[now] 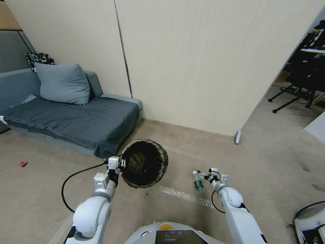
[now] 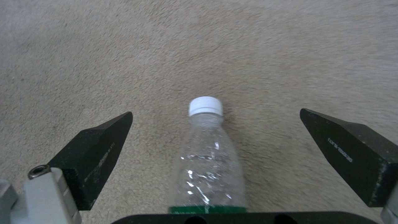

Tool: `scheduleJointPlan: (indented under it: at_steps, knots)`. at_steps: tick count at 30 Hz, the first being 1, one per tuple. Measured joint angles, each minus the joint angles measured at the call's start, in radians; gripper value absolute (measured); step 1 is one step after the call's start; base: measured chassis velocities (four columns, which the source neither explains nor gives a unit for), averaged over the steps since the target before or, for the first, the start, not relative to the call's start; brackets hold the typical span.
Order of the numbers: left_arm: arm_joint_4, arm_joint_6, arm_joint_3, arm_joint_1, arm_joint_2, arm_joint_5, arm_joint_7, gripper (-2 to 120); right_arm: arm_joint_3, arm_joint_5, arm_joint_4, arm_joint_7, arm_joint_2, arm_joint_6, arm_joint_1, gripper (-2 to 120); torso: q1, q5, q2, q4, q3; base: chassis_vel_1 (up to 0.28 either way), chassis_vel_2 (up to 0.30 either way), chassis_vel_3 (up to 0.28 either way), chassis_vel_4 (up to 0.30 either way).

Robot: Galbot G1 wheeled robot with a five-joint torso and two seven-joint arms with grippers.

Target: Pick up the trash bin, then pick up the garbage from the floor and place it into the trash bin.

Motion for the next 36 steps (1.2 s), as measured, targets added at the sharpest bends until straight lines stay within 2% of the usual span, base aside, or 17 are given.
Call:
scheduleJointPlan:
  at_steps: [2, 9, 25, 28, 30, 31, 33, 34, 36]
  knots:
    - [0.001, 0.000, 0.000, -0.001, 0.000, 0.000, 0.000, 5, -0.014, -0.038, -0.071, -0.010, 0.006, 0.001, 0.038, 100, 0.000, 0.0006, 0.000, 0.0000, 0.000, 0.000, 0.000, 0.000, 0.000]
    - [0.001, 0.000, -0.003, -0.002, 0.003, -0.001, -0.001, 5, -0.020, -0.092, -0.190, -0.015, 0.028, 0.014, 0.098, 100, 0.000, 0.0004, 0.000, 0.0000, 0.000, 0.000, 0.000, 0.000, 0.000]
    - [0.018, -0.002, -0.008, -0.010, 0.013, -0.009, -0.001, 5, -0.023, -0.149, -0.253, -0.013, 0.064, 0.036, 0.102, 97, 0.000, -0.0005, 0.000, 0.0000, 0.000, 0.000, 0.000, 0.000, 0.000]
    - [0.019, -0.003, -0.008, -0.011, 0.015, -0.011, -0.001, 5, -0.021, -0.154, -0.249, -0.016, 0.065, 0.040, 0.090, 86, 0.000, -0.0013, 0.000, -0.0006, 0.000, 0.000, 0.000, 0.000, 0.000]
    - [0.019, -0.003, -0.008, -0.011, 0.015, -0.011, -0.001, 5, -0.021, -0.154, -0.249, -0.016, 0.065, 0.040, 0.090, 86, 0.000, -0.0013, 0.000, -0.0006, 0.000, 0.000, 0.000, 0.000, 0.000]
    - [0.019, -0.003, -0.008, -0.012, 0.016, -0.012, -0.001, 5, -0.019, -0.154, -0.237, -0.016, 0.064, 0.041, 0.080, 76, 0.000, -0.0009, 0.000, -0.0008, 0.000, 0.000, 0.000, 0.000, 0.000]
    - [0.019, -0.003, -0.008, -0.013, 0.017, -0.012, -0.001, 5, -0.018, -0.154, -0.228, -0.018, 0.064, 0.041, 0.073, 67, 0.000, -0.0007, 0.000, -0.0007, 0.000, 0.000, 0.000, 0.000, 0.000]
    - [0.019, -0.003, -0.008, -0.013, 0.017, -0.012, -0.001, 5, -0.018, -0.154, -0.228, -0.018, 0.064, 0.041, 0.073, 67, 0.000, -0.0007, 0.000, -0.0007, 0.000, 0.000, 0.000, 0.000, 0.000]
    - [0.019, -0.003, -0.008, -0.012, 0.017, -0.012, -0.001, 5, -0.016, -0.154, -0.218, -0.018, 0.061, 0.041, 0.065, 55, 0.000, -0.0004, 0.000, -0.0002, 0.000, 0.000, 0.000, 0.000, 0.000]
